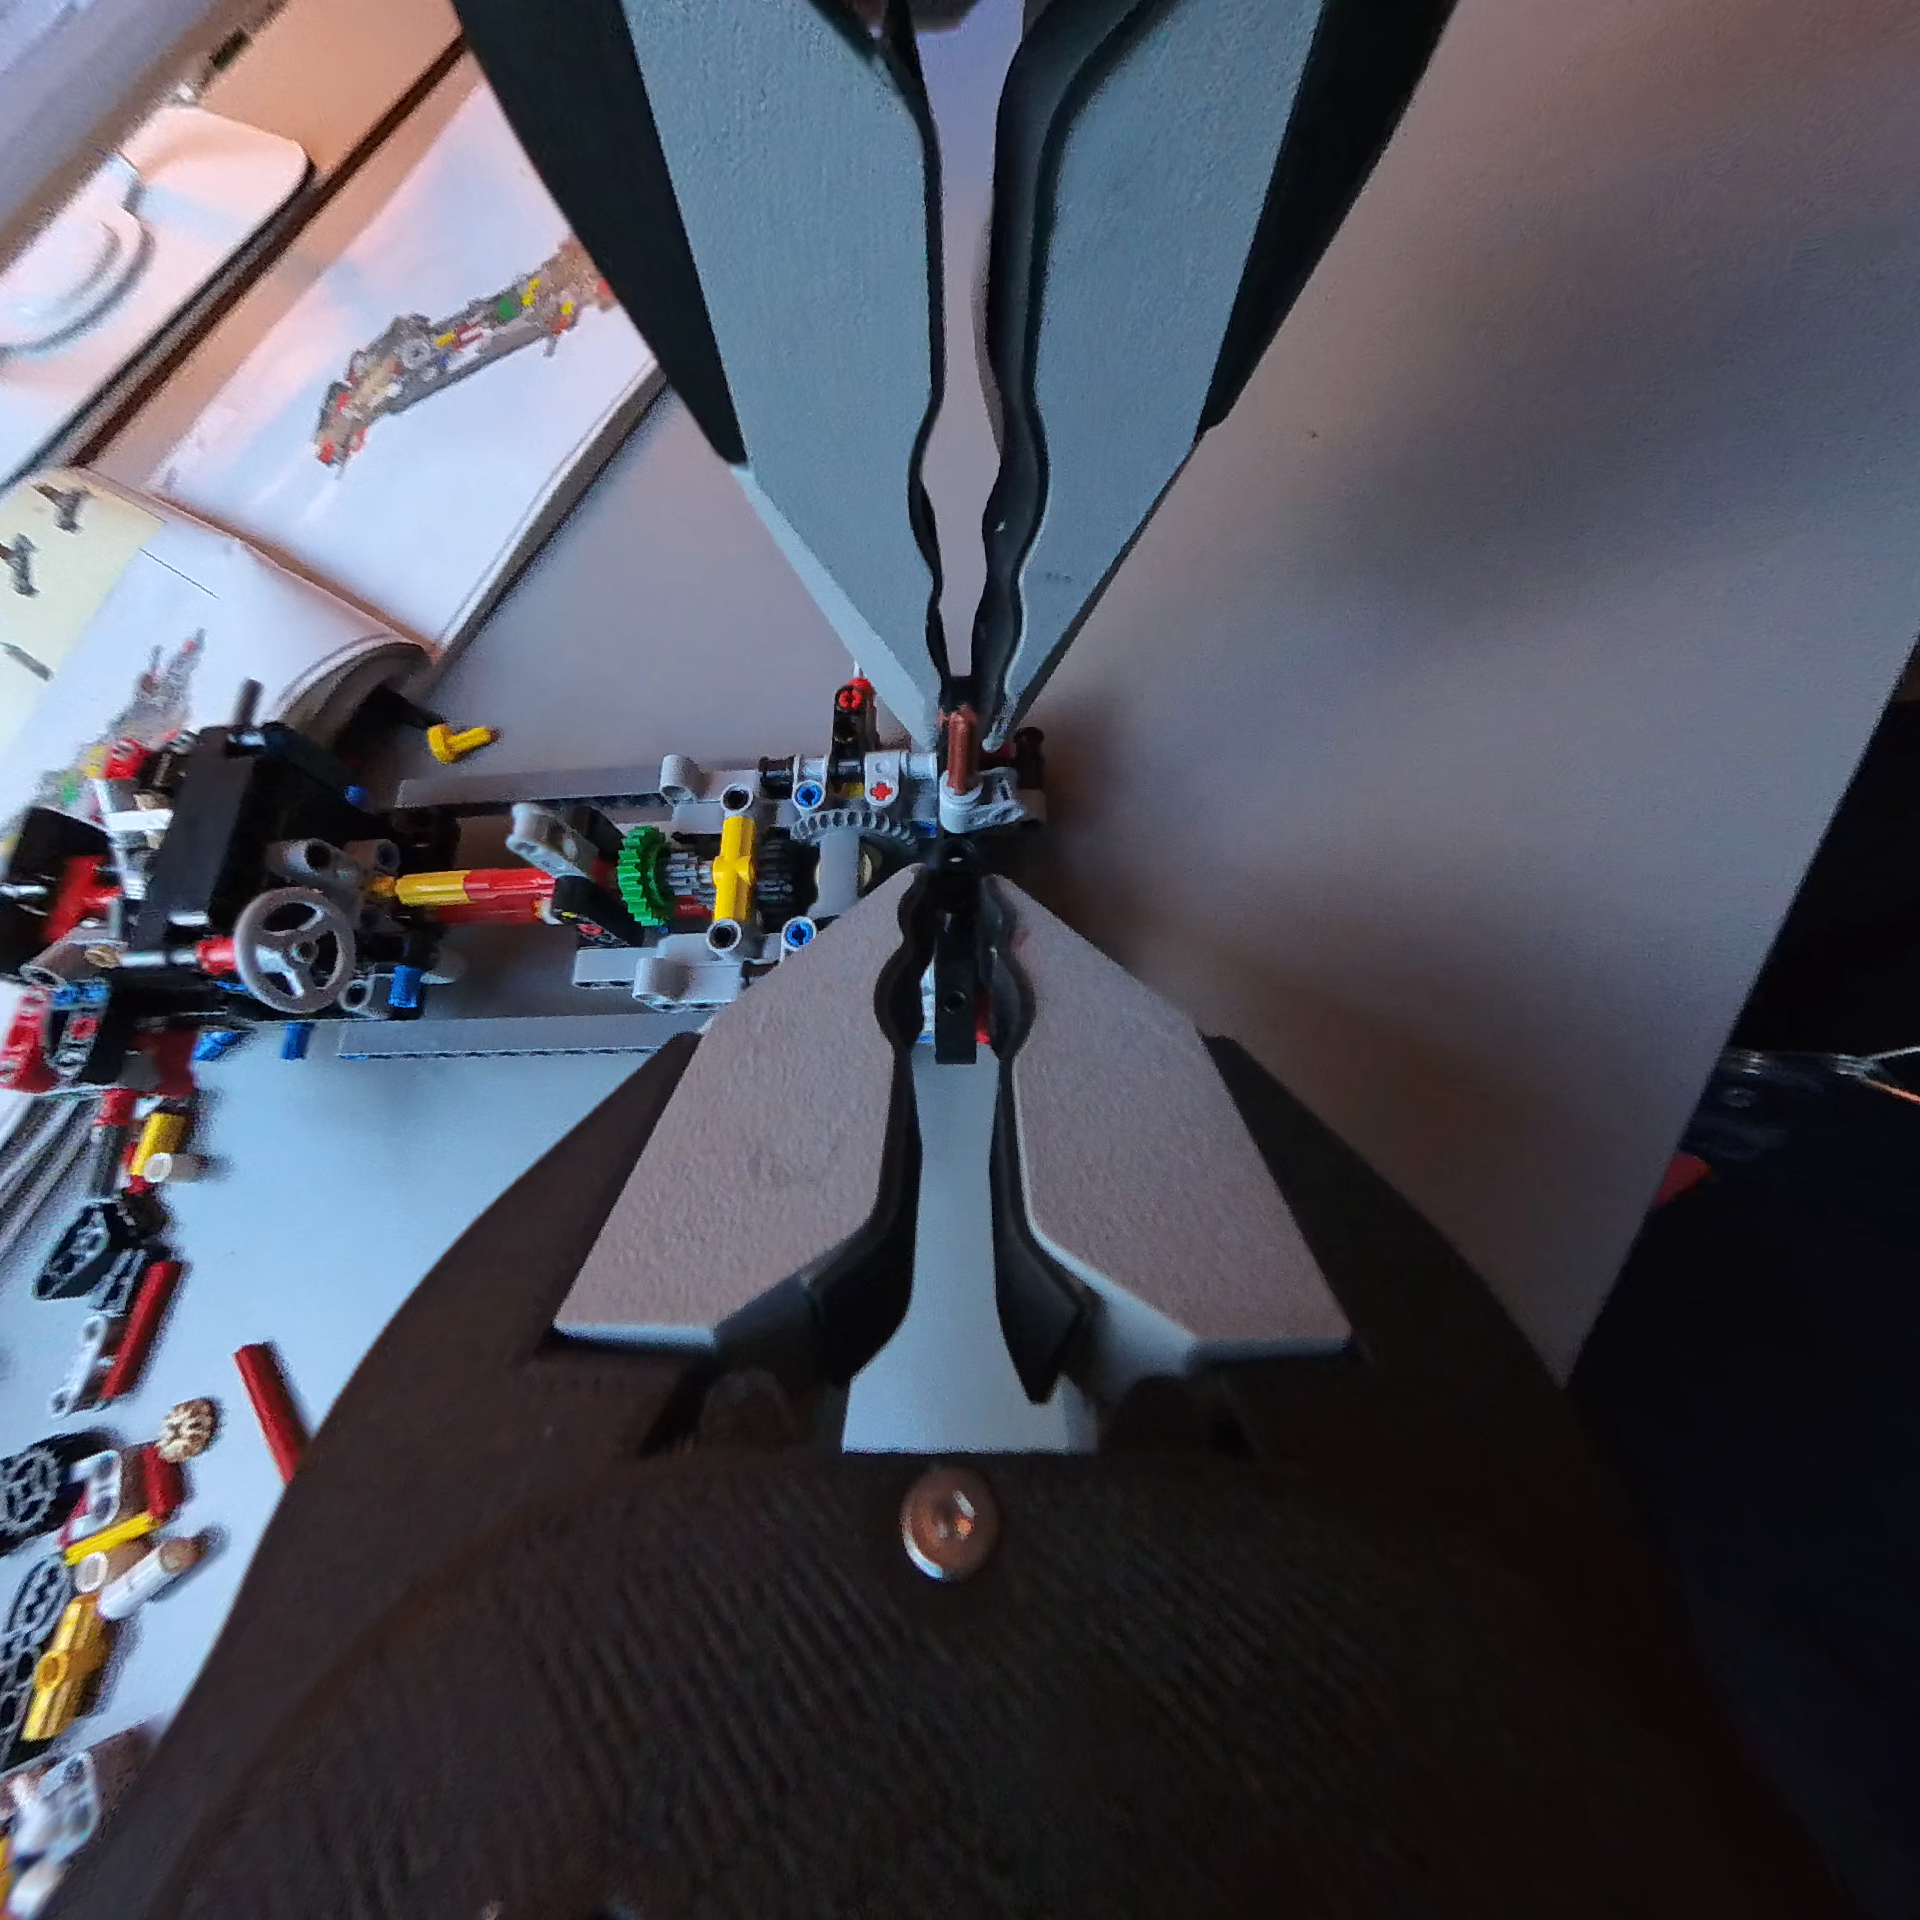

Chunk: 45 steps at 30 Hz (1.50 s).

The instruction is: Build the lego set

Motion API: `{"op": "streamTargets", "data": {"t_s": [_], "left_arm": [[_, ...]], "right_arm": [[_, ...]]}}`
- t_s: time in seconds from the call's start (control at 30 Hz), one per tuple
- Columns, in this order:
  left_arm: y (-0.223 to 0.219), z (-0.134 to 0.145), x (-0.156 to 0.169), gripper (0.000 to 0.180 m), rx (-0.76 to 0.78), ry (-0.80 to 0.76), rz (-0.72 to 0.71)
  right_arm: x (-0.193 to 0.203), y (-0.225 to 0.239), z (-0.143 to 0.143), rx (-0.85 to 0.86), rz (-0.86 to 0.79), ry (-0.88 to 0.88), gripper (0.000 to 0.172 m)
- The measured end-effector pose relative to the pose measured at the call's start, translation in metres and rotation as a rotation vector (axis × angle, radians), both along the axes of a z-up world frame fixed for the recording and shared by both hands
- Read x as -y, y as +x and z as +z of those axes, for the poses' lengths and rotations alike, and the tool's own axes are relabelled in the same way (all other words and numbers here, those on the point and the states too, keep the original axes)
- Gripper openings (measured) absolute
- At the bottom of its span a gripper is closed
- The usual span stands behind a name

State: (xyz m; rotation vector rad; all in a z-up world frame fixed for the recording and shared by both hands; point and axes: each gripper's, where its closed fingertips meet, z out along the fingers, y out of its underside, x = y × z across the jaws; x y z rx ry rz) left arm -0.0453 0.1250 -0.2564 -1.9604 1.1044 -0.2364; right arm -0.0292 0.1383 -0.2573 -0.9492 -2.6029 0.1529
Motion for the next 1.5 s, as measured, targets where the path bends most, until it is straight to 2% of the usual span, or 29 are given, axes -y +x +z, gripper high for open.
{"op": "streamTargets", "data": {"t_s": [0.2, 0.37, 0.4, 0.43, 0.53, 0.57, 0.6, 0.63, 0.73, 0.83, 0.97, 1.1, 1.23, 1.5], "left_arm": [[-0.004, 0.0, -0.003, 0.006, -0.069, 0.099, 0.023], [-0.005, 0.001, -0.005, 0.005, -0.029, 0.008, 0.029], [-0.006, 0.001, -0.006, 0.007, -0.033, -0.014, 0.034], [-0.008, 0.0, -0.008, 0.017, -0.055, -0.018, 0.037], [-0.016, -0.011, -0.013, 0.032, -0.196, -0.02, 0.032], [-0.015, -0.014, -0.013, 0.028, -0.215, -0.016, 0.022], [-0.011, -0.013, -0.012, 0.011, -0.204, -0.014, -0.003], [-0.011, -0.013, -0.014, 0.007, -0.201, -0.007, -0.001], [-0.01, -0.015, -0.017, 0.007, -0.179, -0.027, -0.002], [-0.004, -0.029, -0.017, 0.027, -0.179, -0.097, -0.012], [-0.002, -0.026, -0.027, 0.008, -0.22, -0.026, -0.013], [-0.003, -0.027, -0.027, 0.008, -0.178, -0.066, -0.039], [-0.003, -0.026, -0.026, 0.007, -0.057, -0.125, -0.045], [-0.004, -0.024, -0.028, 0.007, -0.006, -0.122, -0.017]], "right_arm": [[-0.003, -0.004, 0.0, -0.111, 0.008, 0.044, 0.002], [-0.005, -0.006, 0.001, -0.024, -0.02, -0.048, 0.002], [-0.006, -0.007, 0.001, -0.017, -0.023, -0.051, 0.002], [-0.008, -0.007, 0.001, -0.013, -0.024, -0.048, 0.002], [-0.009, -0.01, 0.002, 0.004, -0.023, -0.048, 0.002], [-0.009, -0.01, 0.002, 0.004, -0.019, -0.047, 0.002], [-0.009, -0.01, 0.002, 0.007, -0.018, -0.049, 0.002], [-0.01, -0.01, 0.003, 0.01, -0.023, -0.052, 0.002], [-0.011, -0.01, 0.003, 0.003, -0.027, -0.057, 0.002], [-0.009, -0.012, 0.004, -0.026, -0.018, -0.058, 0.002], [-0.009, -0.011, 0.005, -0.033, -0.023, -0.069, 0.002], [-0.014, -0.009, 0.003, -0.011, -0.025, -0.048, 0.001], [-0.017, -0.007, -0.001, -0.002, -0.028, 0.005, 0.001], [-0.017, -0.015, 0.002, -0.016, -0.111, -0.113, 0.002]]}}
